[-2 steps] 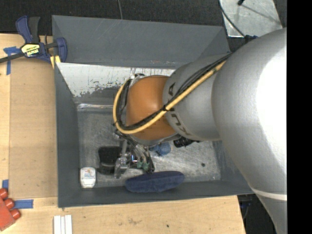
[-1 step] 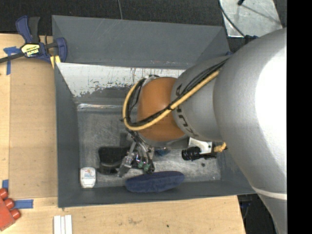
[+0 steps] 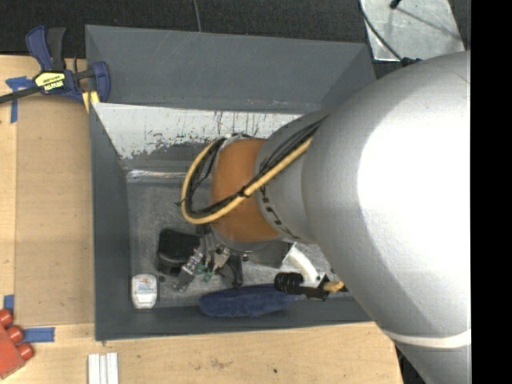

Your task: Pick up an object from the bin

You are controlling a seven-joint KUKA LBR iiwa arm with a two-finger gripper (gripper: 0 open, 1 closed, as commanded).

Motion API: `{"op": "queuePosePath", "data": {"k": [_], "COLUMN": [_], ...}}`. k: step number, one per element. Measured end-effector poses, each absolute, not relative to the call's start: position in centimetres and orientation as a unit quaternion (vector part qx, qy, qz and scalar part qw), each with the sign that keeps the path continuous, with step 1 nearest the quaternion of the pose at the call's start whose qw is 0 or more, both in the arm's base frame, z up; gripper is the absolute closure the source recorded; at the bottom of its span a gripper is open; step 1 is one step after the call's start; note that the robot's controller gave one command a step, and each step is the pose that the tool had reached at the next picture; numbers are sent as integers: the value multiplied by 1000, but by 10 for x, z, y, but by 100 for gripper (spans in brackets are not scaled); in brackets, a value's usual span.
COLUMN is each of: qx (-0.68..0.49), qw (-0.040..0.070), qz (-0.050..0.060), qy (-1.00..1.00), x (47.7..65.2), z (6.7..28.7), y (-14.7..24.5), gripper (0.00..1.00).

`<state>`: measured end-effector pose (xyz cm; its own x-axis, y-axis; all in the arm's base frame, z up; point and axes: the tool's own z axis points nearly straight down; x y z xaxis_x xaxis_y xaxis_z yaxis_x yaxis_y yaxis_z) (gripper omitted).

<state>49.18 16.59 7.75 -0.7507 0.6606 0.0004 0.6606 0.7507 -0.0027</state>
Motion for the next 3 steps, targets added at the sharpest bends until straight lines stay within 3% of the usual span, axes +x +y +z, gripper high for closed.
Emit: {"op": "queuePosePath", "data": {"k": [1, 2, 3], "qx": [-352, -351, -350], "qw": [0, -1, 0], "qz": [1, 0, 1], "qy": [-936, -936, -937], "x": [492, 494, 493], "z": [80, 81, 133], "y": [165, 165, 164], "gripper": [0, 100, 100]}}
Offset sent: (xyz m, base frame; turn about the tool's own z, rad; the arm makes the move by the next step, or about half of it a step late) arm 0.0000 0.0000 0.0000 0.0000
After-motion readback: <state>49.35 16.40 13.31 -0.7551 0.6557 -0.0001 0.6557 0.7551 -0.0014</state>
